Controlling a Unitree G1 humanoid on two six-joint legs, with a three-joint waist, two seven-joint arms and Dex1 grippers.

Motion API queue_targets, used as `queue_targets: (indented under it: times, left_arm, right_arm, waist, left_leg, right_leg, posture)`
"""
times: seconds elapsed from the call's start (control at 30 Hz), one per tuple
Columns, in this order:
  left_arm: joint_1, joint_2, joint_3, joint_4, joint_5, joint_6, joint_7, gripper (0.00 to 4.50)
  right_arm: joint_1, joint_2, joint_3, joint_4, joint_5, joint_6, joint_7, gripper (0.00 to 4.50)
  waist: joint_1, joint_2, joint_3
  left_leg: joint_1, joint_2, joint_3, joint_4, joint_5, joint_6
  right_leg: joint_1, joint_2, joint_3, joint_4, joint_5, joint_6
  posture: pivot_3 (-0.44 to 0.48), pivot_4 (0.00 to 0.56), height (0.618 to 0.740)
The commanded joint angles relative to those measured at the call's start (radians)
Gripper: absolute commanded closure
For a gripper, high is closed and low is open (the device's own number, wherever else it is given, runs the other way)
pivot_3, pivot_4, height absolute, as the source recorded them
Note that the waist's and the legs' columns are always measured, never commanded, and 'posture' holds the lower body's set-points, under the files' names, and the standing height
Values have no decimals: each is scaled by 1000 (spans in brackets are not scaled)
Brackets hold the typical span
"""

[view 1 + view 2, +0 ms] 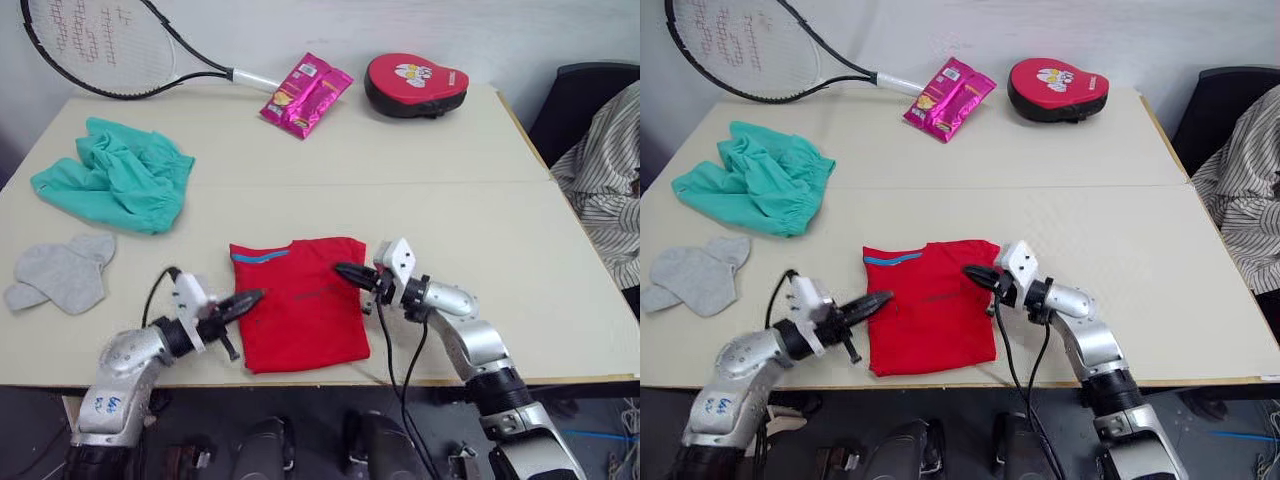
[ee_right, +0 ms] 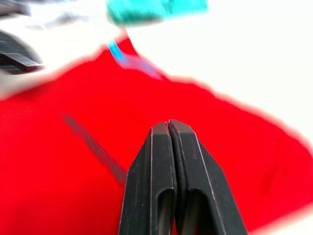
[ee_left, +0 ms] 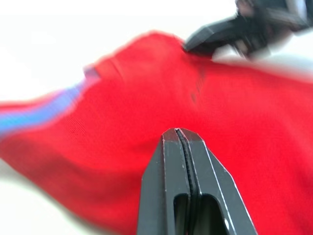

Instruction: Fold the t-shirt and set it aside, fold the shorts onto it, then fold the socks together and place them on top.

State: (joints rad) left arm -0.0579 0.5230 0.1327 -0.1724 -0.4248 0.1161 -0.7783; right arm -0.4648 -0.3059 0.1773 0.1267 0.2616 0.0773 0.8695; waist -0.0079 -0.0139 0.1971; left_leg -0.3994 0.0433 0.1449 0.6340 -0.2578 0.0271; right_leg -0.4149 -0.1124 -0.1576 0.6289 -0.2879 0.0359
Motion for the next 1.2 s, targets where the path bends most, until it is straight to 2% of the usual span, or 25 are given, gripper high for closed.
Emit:
queue_targets:
  times: [0.03, 0.17, 0.37, 0.6, 0.7, 0.83, 0.97, 1.1, 1.2]
  left_arm:
    - [-81, 21, -11, 106, 62, -33, 0, 4500]
    - [-198, -8, -58, 264, 161, -61, 48, 4500]
    - [-286, -65, -94, 410, 262, -71, 156, 4500]
    - [-241, -90, -79, 389, 267, 28, 240, 4500]
    - [-222, -101, -68, 366, 253, 22, 254, 4500]
    - [-227, -165, 42, 326, 116, -28, 252, 4500]
    - [-236, -158, 107, 276, 15, -40, 181, 4500]
    - [-246, -113, 73, 314, 76, -37, 165, 4500]
    - [-249, -90, 23, 346, 136, -47, 154, 4500]
  right_arm:
    - [-91, 43, 47, 67, -57, -35, -1, 4446]
    - [-194, 107, 83, 279, -149, -116, -44, 4446]
    - [-294, 156, 12, 590, -181, -189, -162, 4446]
    - [-293, 142, -116, 687, -126, -187, -224, 4446]
    - [-274, 120, -130, 717, -151, -227, -236, 4446]
    - [-256, 97, -180, 690, -117, -273, -227, 4446]
    - [-219, 85, -191, 483, -43, -259, -119, 4446]
    - [-138, 103, -83, 249, -58, -152, -61, 4446]
    - [-72, 118, 12, 144, -110, -116, -55, 4446]
  waist:
    - [-2, 0, 0]
    - [-7, 0, 0]
    - [-19, 0, 0]
    - [-22, 0, 0]
    - [-23, 0, 0]
    - [-22, 0, -1]
    - [-21, 0, 0]
    - [-25, 0, 0]
    - [-25, 0, 0]
  left_leg:
    - [1, 0, 0, 0, 0, -1]
    - [0, 0, 1, -1, 4, 3]
    - [-6, -1, 2, 0, 7, -1]
    - [1, -2, 1, 0, 8, 0]
    - [8, -2, 2, -4, 4, -1]
    - [8, -2, 2, -4, 4, -2]
    - [4, -2, 2, -3, 8, -1]
    - [3, -2, 2, -4, 8, -1]
    - [4, -1, 2, -5, 7, 0]
  right_leg:
    - [0, 0, 0, 0, 0, 0]
    - [0, 1, 0, 0, 0, 0]
    - [-3, 1, -1, 1, 1, 2]
    - [2, 0, 1, 0, 3, 4]
    - [6, 0, 2, 0, 2, 4]
    - [6, 0, 2, 0, 2, 3]
    - [3, 0, 2, -1, 2, 3]
    - [2, 0, 2, -1, 2, 3]
    - [2, 0, 2, -1, 2, 3]
  posture:
    - [0, 150, 740]
    - [0, 150, 740]
    - [0, 150, 740]
    - [0, 150, 740]
    - [0, 150, 740]
    - [0, 150, 740]
    - [0, 150, 740]
    - [0, 150, 740]
    - [0, 150, 740]
